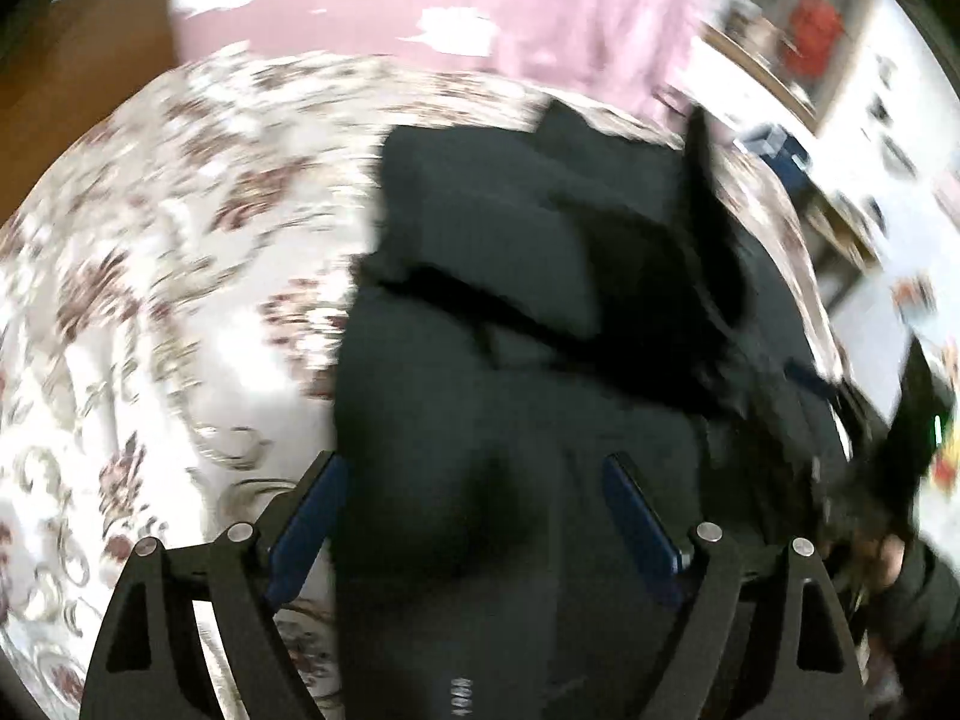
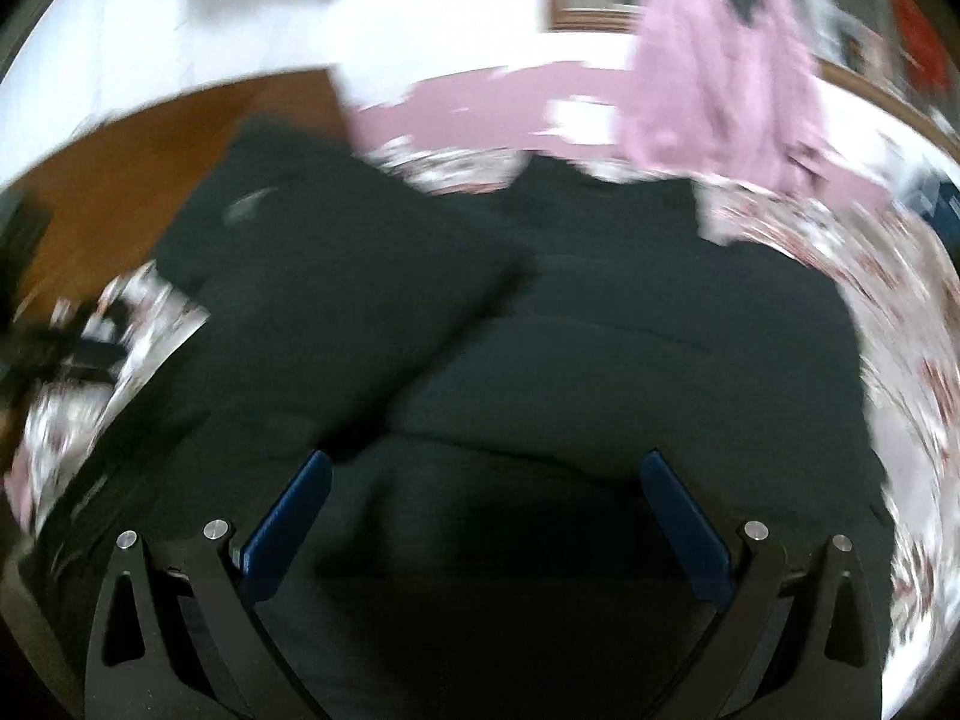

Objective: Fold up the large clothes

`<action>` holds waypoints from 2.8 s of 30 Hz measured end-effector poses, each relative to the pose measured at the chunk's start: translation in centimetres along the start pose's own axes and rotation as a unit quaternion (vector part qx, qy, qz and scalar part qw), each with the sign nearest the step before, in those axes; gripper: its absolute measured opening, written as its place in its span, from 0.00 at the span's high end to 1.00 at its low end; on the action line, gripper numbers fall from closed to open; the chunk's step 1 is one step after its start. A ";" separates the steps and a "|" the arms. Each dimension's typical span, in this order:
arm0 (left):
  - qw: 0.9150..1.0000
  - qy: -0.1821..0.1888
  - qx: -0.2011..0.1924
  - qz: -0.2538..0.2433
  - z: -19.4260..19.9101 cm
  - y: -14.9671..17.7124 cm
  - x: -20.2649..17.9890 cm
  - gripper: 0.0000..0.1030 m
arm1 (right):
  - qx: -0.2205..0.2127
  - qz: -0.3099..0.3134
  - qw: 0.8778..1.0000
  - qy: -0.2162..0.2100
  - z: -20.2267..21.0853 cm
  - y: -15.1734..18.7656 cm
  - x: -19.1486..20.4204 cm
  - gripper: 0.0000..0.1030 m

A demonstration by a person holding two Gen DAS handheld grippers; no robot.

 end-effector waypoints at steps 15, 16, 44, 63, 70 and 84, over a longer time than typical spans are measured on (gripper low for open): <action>0.998 -0.046 -0.033 0.035 -0.8 -3.9 3.2 0.16 | -0.046 -0.084 0.994 0.044 0.3 -4.2 0.0 0.01; 0.997 -0.048 -0.037 0.037 -1.2 -4.1 3.4 0.16 | -0.045 -0.108 0.992 0.048 0.7 -3.6 -1.4 0.01; 0.993 -0.068 -0.082 -0.046 -5.2 -10.5 -4.1 0.16 | 0.009 -0.335 0.942 -0.020 4.3 0.5 -13.4 0.96; 0.992 -0.070 -0.083 -0.068 -9.1 -11.9 -7.3 0.16 | 0.044 -0.203 0.952 0.225 -0.2 -2.1 -20.2 0.40; 0.994 -0.064 -0.034 -0.086 -13.9 -12.3 -8.8 0.16 | 0.031 -0.124 0.986 0.107 -4.9 -6.0 -13.0 0.39; 0.979 -0.075 -0.073 -0.173 -16.1 -7.6 -8.7 0.14 | 0.029 -0.057 0.994 0.083 -8.5 -0.4 -9.3 0.35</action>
Point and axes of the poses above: each gripper's, at about its wrist camera, not at the fingertips, and z roughly against the way its jaws point, x to its left, y to its underside, the point moved 9 cm from there along -z, roughly the way its jaws point, and after that the axes turned 9 degrees about y, right-handed, at the moved point
